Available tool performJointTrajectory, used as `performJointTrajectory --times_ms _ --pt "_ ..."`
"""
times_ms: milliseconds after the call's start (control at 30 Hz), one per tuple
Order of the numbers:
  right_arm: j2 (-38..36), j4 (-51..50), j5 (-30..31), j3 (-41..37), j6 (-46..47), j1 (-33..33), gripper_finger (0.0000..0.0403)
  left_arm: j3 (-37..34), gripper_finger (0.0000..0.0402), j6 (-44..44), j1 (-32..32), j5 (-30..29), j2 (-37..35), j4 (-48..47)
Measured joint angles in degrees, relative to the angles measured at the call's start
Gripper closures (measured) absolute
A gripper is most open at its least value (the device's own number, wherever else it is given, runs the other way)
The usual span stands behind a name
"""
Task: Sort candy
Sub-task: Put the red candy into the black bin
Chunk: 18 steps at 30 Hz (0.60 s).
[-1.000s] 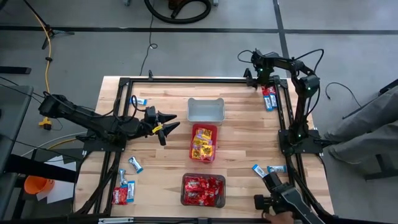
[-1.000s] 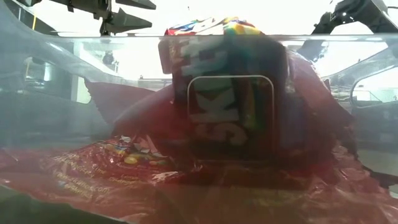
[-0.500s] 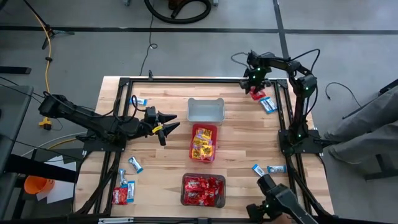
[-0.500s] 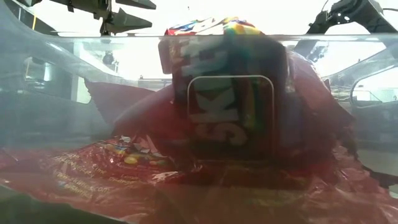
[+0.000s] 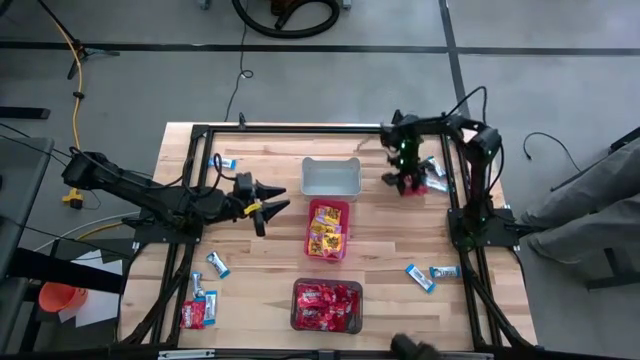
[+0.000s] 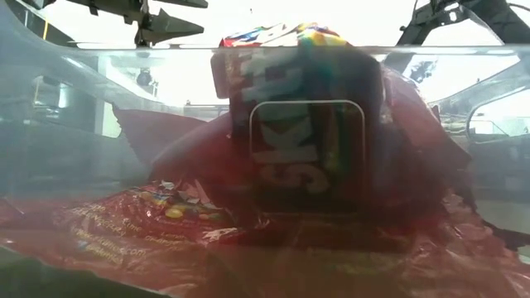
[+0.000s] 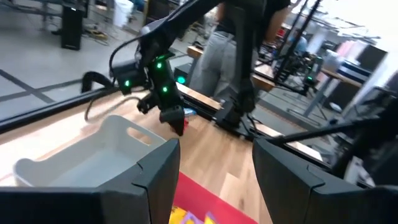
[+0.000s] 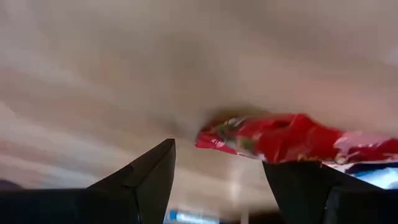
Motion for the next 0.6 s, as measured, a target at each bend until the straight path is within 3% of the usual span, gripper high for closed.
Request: performJointTrajectory --times_ms 200,433,533,600 --pt "-4.66 1.84 0.85 -8.01 4.72 8.86 0.0165 0.02 0.0214 0.0 -0.02 2.49 0.0 -0.02" --pt "-16.09 11.02 5.81 -17.5 20.01 15.85 0.0173 0.02 0.0214 0.0 0.0 3.51 0.0 -0.02" --pt "-19.95 13.49 8.79 -20.31 26.37 17.75 0.0209 0.02 0.0214 0.0 0.0 5.7 0.0 -0.02" --pt "-21.79 14.72 9.89 -21.35 29.1 18.79 0.0256 0.0 0.0214 0.0 0.0 6.86 0.0 -0.02"
